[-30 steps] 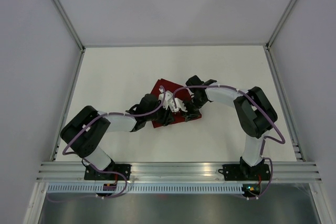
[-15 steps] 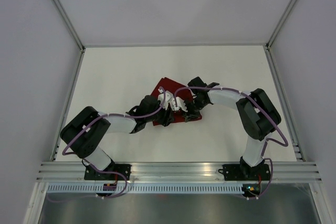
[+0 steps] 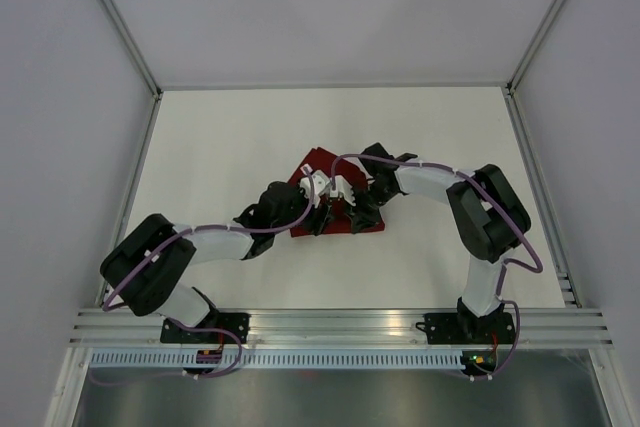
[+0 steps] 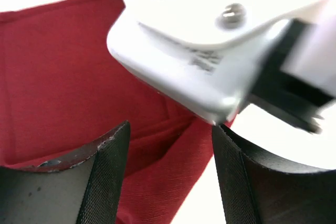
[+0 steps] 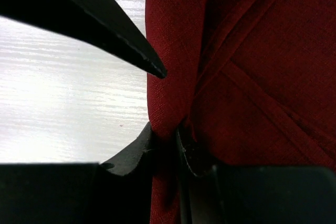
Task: Fold the napkin, place the utensils inside, and roll it up
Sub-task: Roll the napkin at the center of the board.
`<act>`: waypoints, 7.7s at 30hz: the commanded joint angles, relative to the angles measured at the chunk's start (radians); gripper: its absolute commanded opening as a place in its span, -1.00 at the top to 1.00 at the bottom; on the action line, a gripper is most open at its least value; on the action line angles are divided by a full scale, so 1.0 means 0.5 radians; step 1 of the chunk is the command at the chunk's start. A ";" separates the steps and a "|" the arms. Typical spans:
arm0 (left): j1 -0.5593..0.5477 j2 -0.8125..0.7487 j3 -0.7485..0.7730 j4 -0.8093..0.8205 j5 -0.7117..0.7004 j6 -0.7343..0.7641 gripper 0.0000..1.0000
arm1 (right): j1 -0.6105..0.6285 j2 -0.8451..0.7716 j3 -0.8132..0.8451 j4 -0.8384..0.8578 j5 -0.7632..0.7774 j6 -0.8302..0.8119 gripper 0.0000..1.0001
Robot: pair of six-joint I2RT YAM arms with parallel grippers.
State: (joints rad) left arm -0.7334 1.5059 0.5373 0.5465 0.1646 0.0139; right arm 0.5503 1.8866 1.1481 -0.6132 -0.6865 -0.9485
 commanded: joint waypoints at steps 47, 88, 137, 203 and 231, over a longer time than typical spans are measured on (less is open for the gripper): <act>-0.669 0.366 0.266 -0.127 -0.492 1.331 -0.64 | -0.306 1.363 1.260 -1.676 0.195 -0.165 0.72; -0.297 0.719 0.530 -0.535 0.618 0.559 0.95 | -0.849 0.357 0.874 -1.216 -0.710 -0.134 -0.27; 0.006 0.520 0.539 -0.342 0.797 0.282 0.10 | -0.232 -0.561 -0.499 -0.046 0.330 -0.303 0.67; -0.782 0.624 0.235 0.168 -0.722 1.632 -0.37 | -0.334 1.448 1.453 -1.593 0.084 0.010 0.68; -0.699 0.762 0.622 -0.731 -0.210 1.089 0.95 | -0.340 1.173 1.251 -1.415 -0.001 0.016 -0.06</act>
State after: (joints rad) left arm -1.1042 1.8423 0.8536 0.3332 -0.1226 0.7361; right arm 0.3687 2.4832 1.8313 -1.5848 -0.8097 -0.8684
